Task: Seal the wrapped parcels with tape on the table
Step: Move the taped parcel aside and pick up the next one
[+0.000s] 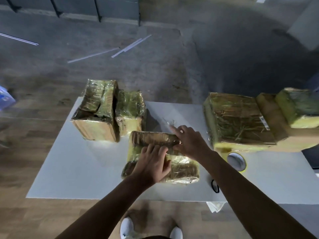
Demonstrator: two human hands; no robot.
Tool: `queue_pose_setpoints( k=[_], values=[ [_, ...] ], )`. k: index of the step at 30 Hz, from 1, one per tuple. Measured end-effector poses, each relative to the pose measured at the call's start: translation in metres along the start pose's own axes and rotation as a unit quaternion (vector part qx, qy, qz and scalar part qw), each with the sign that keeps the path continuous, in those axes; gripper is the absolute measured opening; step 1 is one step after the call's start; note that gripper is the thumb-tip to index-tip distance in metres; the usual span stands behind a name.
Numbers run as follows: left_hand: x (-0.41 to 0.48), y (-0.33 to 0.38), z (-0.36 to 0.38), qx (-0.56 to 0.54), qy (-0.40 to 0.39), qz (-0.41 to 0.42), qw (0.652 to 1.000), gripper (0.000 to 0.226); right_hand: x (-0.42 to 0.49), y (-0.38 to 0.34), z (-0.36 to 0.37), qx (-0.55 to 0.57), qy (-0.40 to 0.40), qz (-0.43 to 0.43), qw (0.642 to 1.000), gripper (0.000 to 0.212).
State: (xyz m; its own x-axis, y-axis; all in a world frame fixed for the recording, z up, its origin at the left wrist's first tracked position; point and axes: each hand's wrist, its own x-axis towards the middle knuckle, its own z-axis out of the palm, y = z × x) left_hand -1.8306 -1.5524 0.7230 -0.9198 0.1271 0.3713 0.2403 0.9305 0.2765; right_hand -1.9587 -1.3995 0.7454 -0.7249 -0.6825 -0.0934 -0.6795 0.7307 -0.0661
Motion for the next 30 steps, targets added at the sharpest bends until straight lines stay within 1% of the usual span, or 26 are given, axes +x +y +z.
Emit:
queue_pose_setpoints(
  k=[2,3,4,6,8,9,11,14,15,16,20,24,26,30],
  values=[
    [0.001,0.001,0.001,-0.001,-0.011,-0.004,1.000,0.038,-0.005,-0.001,0.001,0.019,0.045,-0.061,0.997,0.065],
    [0.002,0.000,0.002,-0.005,-0.014,-0.003,1.000,0.037,-0.006,0.000,0.001,0.027,0.042,-0.076,0.996,0.061],
    [0.003,-0.001,0.002,-0.009,-0.016,0.002,1.000,0.034,-0.007,0.002,0.000,0.026,0.014,-0.074,0.997,0.062],
    [0.003,-0.001,0.002,-0.008,-0.015,0.021,1.000,0.030,-0.011,0.007,-0.004,-0.021,-0.058,-0.064,0.996,0.069],
    [0.004,0.000,0.001,-0.004,-0.017,0.036,0.999,0.028,-0.012,0.007,-0.011,-0.074,-0.087,-0.069,0.991,0.073],
    [0.005,0.000,0.000,-0.003,-0.016,0.041,0.999,0.028,-0.012,0.003,-0.015,-0.081,-0.091,-0.072,0.990,0.072],
    [0.004,0.000,-0.001,-0.006,-0.007,0.048,0.999,0.026,-0.010,-0.006,-0.022,-0.094,-0.085,-0.077,0.989,0.063],
    [0.001,-0.002,-0.003,-0.022,0.013,0.055,0.998,0.020,-0.006,-0.013,-0.020,-0.163,-0.044,-0.104,0.980,0.042],
    [0.000,-0.002,-0.004,-0.025,0.016,0.056,0.998,0.018,-0.005,-0.013,-0.019,-0.165,-0.041,-0.107,0.980,0.039],
    [-0.002,0.000,-0.006,-0.024,0.015,0.058,0.998,0.017,-0.005,-0.012,-0.017,-0.156,-0.046,-0.109,0.981,0.040],
    [-0.006,0.003,-0.011,0.011,-0.006,0.072,0.997,0.016,-0.005,-0.009,-0.018,-0.114,-0.076,-0.123,0.983,0.056],
    [-0.004,0.001,-0.012,0.037,-0.017,0.091,0.995,0.010,-0.007,-0.004,-0.027,-0.054,-0.117,-0.131,0.983,0.055],
    [-0.004,0.002,-0.012,0.045,-0.028,0.093,0.994,0.011,-0.007,-0.001,-0.032,-0.037,-0.129,-0.137,0.981,0.055],
    [-0.004,0.005,-0.013,0.046,-0.023,0.096,0.994,0.012,-0.002,0.006,-0.038,-0.014,-0.143,-0.138,0.980,0.052]
  ],
)
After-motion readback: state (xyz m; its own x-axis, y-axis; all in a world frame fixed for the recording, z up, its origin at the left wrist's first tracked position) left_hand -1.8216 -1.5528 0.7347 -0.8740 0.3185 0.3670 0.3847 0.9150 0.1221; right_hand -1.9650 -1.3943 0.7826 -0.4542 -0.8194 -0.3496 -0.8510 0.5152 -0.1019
